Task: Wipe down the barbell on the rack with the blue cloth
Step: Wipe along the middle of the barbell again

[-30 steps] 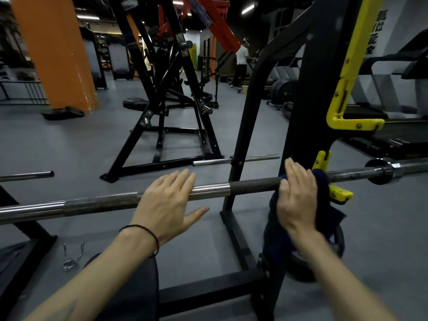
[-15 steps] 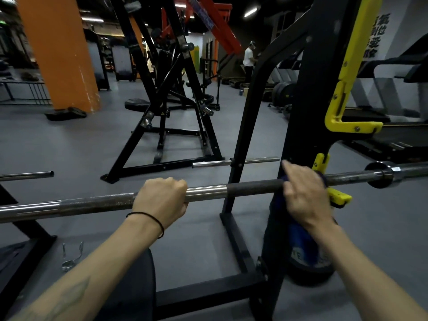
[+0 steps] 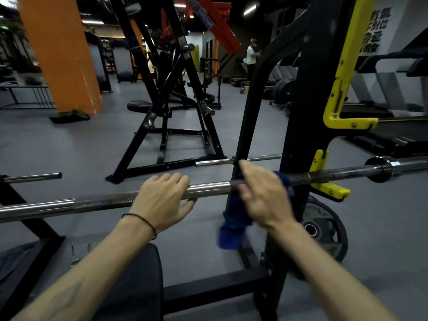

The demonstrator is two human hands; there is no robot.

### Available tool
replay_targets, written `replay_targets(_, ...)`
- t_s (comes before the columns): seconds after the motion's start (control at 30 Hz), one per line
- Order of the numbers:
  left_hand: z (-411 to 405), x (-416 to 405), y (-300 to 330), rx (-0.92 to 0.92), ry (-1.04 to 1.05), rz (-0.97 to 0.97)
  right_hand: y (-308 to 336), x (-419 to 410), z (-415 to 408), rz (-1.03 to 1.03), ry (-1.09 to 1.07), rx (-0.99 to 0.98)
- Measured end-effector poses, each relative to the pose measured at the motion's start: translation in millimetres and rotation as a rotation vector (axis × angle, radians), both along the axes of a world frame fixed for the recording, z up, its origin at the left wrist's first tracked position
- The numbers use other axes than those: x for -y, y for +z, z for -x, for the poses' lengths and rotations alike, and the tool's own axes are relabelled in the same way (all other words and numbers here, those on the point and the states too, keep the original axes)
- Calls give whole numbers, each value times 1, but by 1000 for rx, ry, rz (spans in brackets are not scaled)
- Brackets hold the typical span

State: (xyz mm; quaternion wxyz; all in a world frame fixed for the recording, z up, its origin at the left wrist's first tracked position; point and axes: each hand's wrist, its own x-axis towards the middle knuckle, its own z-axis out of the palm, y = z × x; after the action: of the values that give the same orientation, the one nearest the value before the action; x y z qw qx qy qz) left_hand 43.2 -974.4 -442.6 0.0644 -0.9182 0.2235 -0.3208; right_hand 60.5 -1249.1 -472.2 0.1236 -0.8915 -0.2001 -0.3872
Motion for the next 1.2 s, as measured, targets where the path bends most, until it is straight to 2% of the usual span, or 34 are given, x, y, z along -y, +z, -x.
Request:
replay_targets(0.13,8,-15,-5,68,18,58,1,85,-4,-129,-206,-10)
replay_targets(0.23,4,-2,-2,60,104,128,-5,32,-11,-417,-358,-4)
replay_targets(0.3,3,1,-3,62,112,134,-8,-35,-4,-467,-287,7)
replay_targets(0.37,2,-1,-5,57,95,145,-11,-90,9,-372,-142,-5)
replay_targets(0.43,2,-1,-5,42,99,150,-8,-110,20,-251,-30,-34)
replay_targets(0.57,4,1,-6,57,117,162,7,-56,18,-50,124,-72)
replay_targets(0.73,2,6,-8,108,135,185,2,26,4,10,-145,27)
replay_targets(0.8,-2,6,-8,114,158,183,-5,-5,1,-160,-246,34)
replay_targets(0.87,-1,4,-8,119,164,173,-10,-58,6,-332,-259,26)
replay_targets(0.9,-1,3,-9,121,170,161,-14,-82,12,-315,-203,29)
replay_targets(0.97,0,3,-6,93,176,153,-19,-101,25,-120,-41,23)
replay_targets(1.07,1,1,-8,94,159,175,-7,-56,18,129,100,36)
replay_targets(1.2,0,-1,-11,151,135,184,-5,27,0,59,-28,94)
